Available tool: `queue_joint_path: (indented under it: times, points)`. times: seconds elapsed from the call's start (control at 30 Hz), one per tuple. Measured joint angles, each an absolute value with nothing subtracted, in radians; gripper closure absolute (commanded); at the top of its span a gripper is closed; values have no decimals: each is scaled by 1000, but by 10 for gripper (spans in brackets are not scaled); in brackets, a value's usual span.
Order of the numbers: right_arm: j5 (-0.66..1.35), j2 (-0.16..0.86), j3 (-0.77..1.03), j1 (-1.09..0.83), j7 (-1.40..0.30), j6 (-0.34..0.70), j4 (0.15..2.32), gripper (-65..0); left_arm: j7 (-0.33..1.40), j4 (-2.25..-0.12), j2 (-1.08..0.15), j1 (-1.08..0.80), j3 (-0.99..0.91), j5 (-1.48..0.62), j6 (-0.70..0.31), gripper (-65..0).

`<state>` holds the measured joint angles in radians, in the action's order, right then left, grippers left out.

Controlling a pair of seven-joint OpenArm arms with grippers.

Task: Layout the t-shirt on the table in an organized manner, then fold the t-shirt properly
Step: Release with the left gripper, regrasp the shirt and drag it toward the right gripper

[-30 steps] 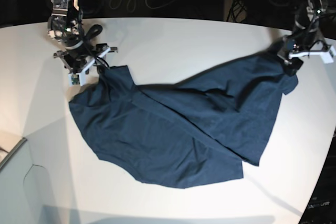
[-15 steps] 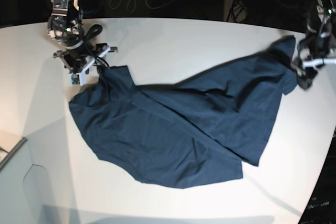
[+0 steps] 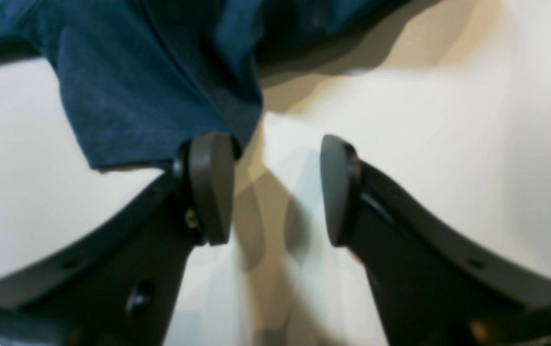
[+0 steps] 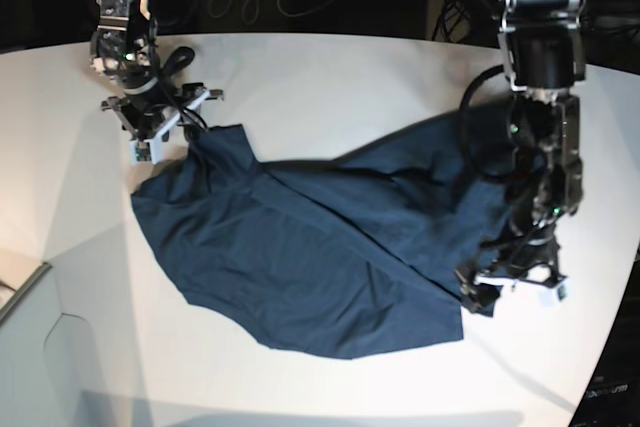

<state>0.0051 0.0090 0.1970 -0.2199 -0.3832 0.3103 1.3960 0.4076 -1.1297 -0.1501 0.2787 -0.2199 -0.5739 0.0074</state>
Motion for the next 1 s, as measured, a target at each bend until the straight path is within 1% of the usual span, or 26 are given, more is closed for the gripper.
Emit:
queue_joint_path:
  times: [0.07,0.2,0.37,0.47,0.53,0.7,0.73,0.77,0.8,0.9,0.93,0.97,1.0]
  points:
    - [5,10,197,-220,-381,310,1396,-292,398,-1016,-128,331,-216,-545,23,-533]
    - [4,9,196,-220,-387,310,1396,-292,404,-815,-90,456,-213,-497,15,-533]
    - [8,8,198,-220,-389,310,1396,-292,390,-590,-49,594,-215,-378,10,-533]
    - [8,8,198,-220,-389,310,1396,-292,390,-519,-43,593,-215,-337,7,-533]
    - [8,8,198,-216,-391,310,1396,-292,316,-496,-44,582,-216,-329,2,-533]
    - [5,8,196,-214,-395,310,1396,-292,197,-430,-47,585,-212,-328,8,-524]
    - [5,8,195,-214,-394,310,1396,-292,194,-424,-47,586,-212,-325,7,-505]
    - [6,8,195,-214,-393,310,1396,-292,192,-417,-48,588,-212,-325,8,-461]
    - [6,8,195,-214,-393,310,1396,-292,193,-413,-50,588,-212,-325,7,-393]
    - [5,8,195,-214,-394,310,1396,-292,203,-411,-52,585,-212,-326,8,-131]
    - [5,8,195,-214,-394,310,1396,-292,206,-411,-53,584,-212,-326,8,-31]
    - [5,8,195,-214,-395,310,1396,-292,200,-409,-53,582,-214,-333,8,0]
    - [5,8,195,-214,-395,310,1395,-292,202,-409,-53,582,-214,-330,8,0]
